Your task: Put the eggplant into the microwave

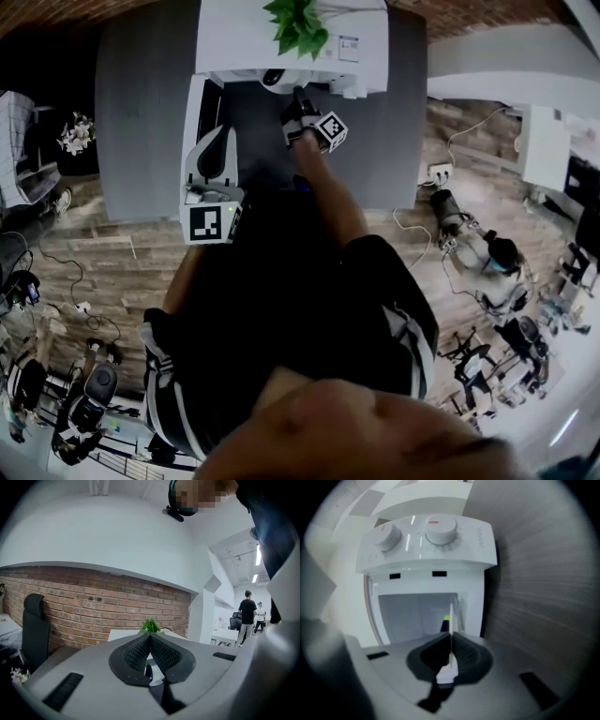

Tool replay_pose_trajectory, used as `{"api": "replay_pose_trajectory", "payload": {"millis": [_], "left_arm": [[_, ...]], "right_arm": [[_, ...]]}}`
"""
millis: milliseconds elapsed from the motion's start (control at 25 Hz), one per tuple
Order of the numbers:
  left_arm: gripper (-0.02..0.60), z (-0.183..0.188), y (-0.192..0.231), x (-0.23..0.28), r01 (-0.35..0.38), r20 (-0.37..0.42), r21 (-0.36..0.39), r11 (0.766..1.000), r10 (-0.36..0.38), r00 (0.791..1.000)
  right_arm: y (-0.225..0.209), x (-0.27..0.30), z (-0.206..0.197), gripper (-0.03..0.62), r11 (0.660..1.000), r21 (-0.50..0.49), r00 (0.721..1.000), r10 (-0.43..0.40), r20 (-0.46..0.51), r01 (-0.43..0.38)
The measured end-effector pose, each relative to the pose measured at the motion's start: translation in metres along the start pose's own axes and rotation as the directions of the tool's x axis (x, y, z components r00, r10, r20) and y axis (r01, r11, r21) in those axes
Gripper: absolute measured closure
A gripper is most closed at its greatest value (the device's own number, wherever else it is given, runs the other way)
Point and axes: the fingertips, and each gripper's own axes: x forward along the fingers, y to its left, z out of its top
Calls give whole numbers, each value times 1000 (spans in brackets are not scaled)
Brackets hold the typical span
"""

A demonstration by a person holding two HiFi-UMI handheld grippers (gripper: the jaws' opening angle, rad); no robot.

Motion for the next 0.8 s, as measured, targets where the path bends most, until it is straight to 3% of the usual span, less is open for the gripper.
{"api": "replay_pose_trajectory", "payload": {"millis": [800], "left_arm": [[546,-1,6,9,1,-15,-2,1000,-1,1000]], "right_arm": [[-1,22,10,559,1000,4,999,-9,41,9]]}}
